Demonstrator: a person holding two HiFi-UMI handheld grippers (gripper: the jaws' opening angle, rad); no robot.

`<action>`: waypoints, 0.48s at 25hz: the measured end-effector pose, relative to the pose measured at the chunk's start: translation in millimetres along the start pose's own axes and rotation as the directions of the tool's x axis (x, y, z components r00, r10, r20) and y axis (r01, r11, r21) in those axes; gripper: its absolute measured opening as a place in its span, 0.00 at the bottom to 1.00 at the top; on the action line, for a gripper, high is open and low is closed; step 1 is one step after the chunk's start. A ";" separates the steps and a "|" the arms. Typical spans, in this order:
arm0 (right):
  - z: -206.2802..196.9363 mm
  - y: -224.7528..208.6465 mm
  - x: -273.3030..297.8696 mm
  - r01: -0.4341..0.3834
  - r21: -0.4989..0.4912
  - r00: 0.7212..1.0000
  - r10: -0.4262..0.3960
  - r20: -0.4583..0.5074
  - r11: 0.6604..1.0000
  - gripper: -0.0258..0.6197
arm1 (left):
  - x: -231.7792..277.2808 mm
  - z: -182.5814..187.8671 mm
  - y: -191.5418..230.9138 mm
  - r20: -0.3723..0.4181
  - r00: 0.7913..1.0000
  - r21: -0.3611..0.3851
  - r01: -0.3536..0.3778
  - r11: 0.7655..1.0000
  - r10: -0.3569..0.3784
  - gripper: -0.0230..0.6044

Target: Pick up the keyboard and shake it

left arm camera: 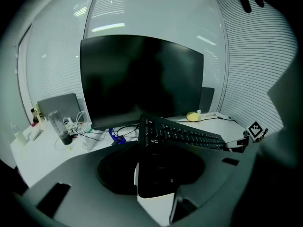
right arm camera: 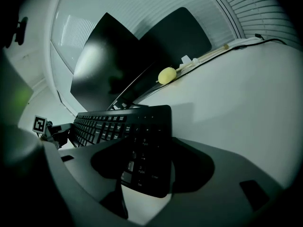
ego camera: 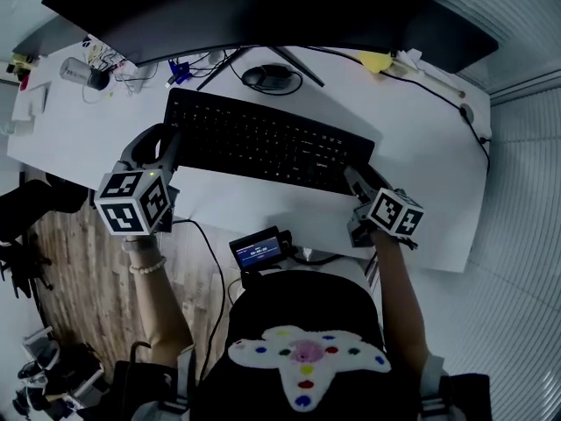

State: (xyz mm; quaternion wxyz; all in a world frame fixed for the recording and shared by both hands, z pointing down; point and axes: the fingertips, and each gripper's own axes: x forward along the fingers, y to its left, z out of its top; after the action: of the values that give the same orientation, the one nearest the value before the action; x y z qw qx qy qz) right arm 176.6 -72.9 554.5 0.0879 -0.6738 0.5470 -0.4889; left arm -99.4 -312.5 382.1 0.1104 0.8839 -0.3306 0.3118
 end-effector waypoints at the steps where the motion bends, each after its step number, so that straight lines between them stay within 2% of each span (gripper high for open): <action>1: 1.4 2.7 0.4 -0.015 0.003 1.000 0.015 0.004 1.000 0.47 | -6.7 7.4 -1.4 0.015 1.000 0.017 -0.012 1.000 0.012 0.32; 7: 12.5 26.0 4.6 -0.123 0.020 0.992 0.122 0.038 0.992 0.47 | -54.5 51.1 -9.9 0.113 0.989 0.116 -0.107 0.987 0.094 0.32; 12: 22.1 45.4 0.1 -0.230 0.022 0.971 0.228 0.069 0.973 0.47 | -102.9 81.3 -30.9 0.189 0.967 0.199 -0.208 0.958 0.171 0.32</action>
State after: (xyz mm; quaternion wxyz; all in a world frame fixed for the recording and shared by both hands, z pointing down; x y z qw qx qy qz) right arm 163.7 -99.7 513.6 0.1718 -0.6207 0.6103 -0.4613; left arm -100.7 -268.7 254.7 -0.0461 0.8781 -0.3861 0.2787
